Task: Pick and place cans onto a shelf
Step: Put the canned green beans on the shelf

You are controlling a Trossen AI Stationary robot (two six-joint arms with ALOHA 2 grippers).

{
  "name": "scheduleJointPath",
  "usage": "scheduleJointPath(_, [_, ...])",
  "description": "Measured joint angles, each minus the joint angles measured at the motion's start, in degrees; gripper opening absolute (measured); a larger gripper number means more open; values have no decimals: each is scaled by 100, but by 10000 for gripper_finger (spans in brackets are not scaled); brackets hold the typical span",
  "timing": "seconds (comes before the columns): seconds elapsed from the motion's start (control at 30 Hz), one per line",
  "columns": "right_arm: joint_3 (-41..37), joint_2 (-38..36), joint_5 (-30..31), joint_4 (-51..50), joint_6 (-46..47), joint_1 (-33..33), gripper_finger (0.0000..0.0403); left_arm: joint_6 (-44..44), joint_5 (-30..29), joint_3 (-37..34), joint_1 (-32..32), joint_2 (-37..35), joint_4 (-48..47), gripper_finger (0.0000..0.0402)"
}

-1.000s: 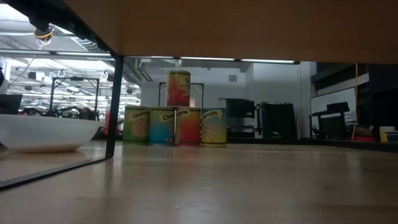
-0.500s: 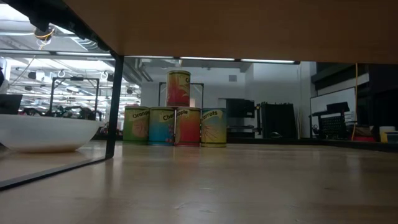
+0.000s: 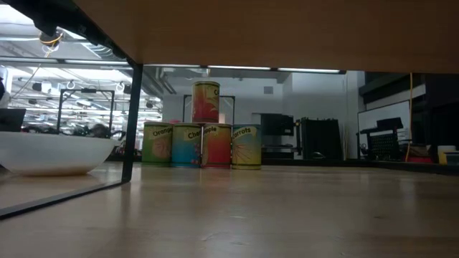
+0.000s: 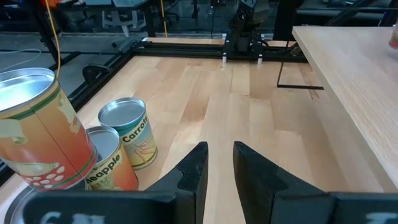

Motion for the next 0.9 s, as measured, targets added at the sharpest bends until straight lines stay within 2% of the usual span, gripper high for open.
scheduleJointPath(0.17, [-8, 2, 1, 173, -158, 0, 0, 0, 0, 0, 0, 0, 0, 69])
scheduleJointPath(0.5, [-615, 3, -37, 476, -322, 20, 0, 0, 11, -2, -2, 0, -2, 69])
scheduleJointPath(0.67, [-595, 1, -58, 474, -320, 20, 0, 0, 17, -2, -1, 0, -2, 69])
scheduleJointPath(0.9, [-553, 2, -152, 466, -307, 17, 28, 0, 20, -2, -1, 0, -2, 69])
